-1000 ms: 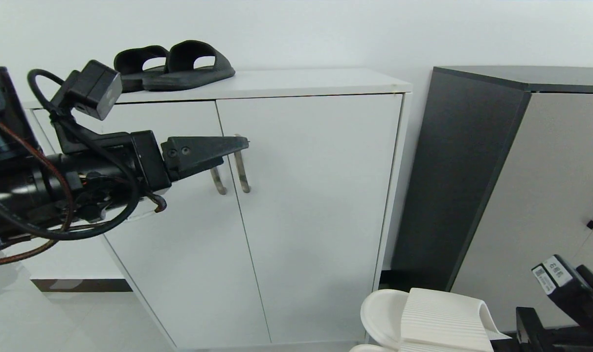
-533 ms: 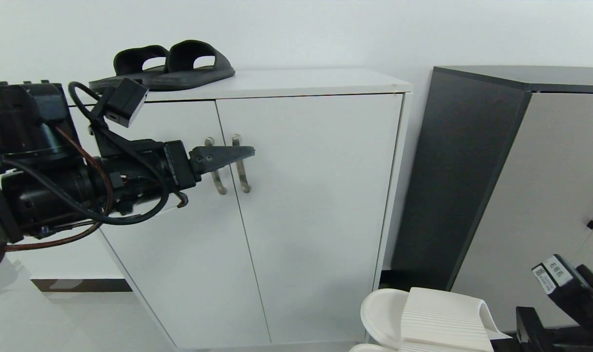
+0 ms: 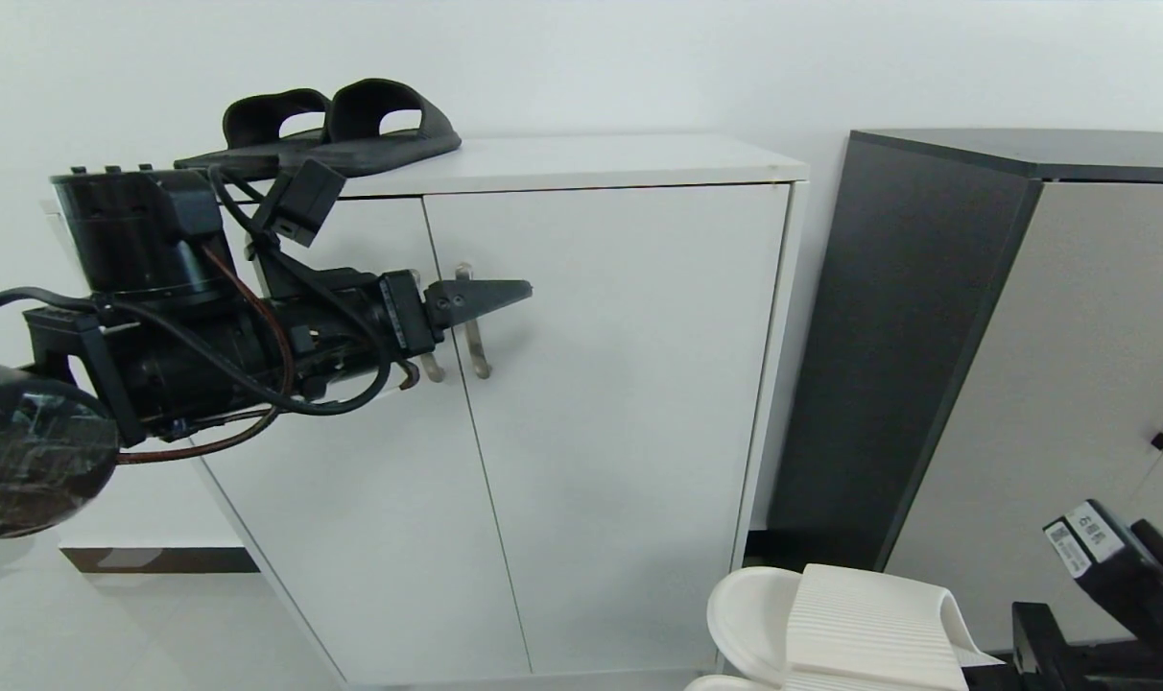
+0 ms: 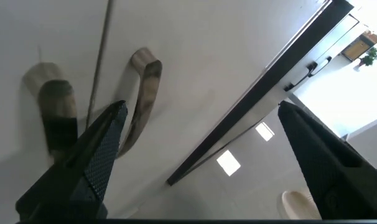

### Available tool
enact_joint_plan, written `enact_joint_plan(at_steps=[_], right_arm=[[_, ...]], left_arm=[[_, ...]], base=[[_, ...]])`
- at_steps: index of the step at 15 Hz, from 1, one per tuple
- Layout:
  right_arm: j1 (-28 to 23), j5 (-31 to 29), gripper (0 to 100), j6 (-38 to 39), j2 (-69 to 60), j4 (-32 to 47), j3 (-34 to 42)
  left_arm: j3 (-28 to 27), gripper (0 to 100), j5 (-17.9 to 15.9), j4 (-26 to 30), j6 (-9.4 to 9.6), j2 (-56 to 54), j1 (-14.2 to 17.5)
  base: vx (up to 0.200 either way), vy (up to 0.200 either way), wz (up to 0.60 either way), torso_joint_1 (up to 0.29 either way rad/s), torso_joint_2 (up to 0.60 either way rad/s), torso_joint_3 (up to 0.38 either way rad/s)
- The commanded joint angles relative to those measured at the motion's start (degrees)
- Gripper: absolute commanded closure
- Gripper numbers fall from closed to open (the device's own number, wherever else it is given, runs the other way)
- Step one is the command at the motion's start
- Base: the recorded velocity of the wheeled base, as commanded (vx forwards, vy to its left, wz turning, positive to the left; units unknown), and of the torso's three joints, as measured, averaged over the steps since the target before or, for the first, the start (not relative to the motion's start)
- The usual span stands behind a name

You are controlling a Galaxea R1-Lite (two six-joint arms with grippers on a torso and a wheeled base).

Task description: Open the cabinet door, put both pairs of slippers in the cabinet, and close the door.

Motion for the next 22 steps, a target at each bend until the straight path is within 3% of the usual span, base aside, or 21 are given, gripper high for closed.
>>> enact_joint_plan(at_steps=[1,2,3,7,9,15,20,22], right_arm=[[0.0,0.0,100,0.0,-0.2,-0.2,0.0],[0.0,0.1,100,0.0,-0.2,-0.2,0.0],[0.0,0.1,100,0.0,-0.5,-0.2,0.0],[0.0,0.6,100,0.0,-0.9,-0.2,0.3],[0.0,3.6,100,-0.1,-1.8,-0.2,0.8],[0.0,3.7,100,-1.1,-1.7,-0.2,0.9],[0.0,3.8,100,-1.2,-1.9,-0.1,1.1],[0.0,3.8,100,-1.3,-2.1,-0.2,1.3]], left_arm=[[-0.7,0,0.0,0.0,-0.03,0.9,-1.0],[-0.8,0,0.0,0.0,-0.03,1.0,-1.2],[-0.8,100,0.0,0.0,-0.03,1.1,-1.2],[0.2,100,0.0,0.1,-0.12,-0.2,-1.2],[3.9,100,0.0,0.0,-0.12,-4.0,-2.5],[15.0,100,0.8,0.1,-0.12,-17.4,-4.9],[21.9,100,3.7,0.5,-0.12,-28.4,-8.7],[22.3,100,4.1,1.9,-0.21,-31.4,-8.7]], base=[[0.000,0.000,0.00,0.000,0.00,0.000],[0.000,0.000,0.00,0.000,0.00,0.000],[0.000,0.000,0.00,0.000,0.00,0.000],[0.000,0.000,0.00,0.000,0.00,0.000],[0.000,0.000,0.00,0.000,0.00,0.000],[0.000,0.000,0.00,0.000,0.00,0.000],[0.000,0.000,0.00,0.000,0.00,0.000],[0.000,0.000,0.00,0.000,0.00,0.000]])
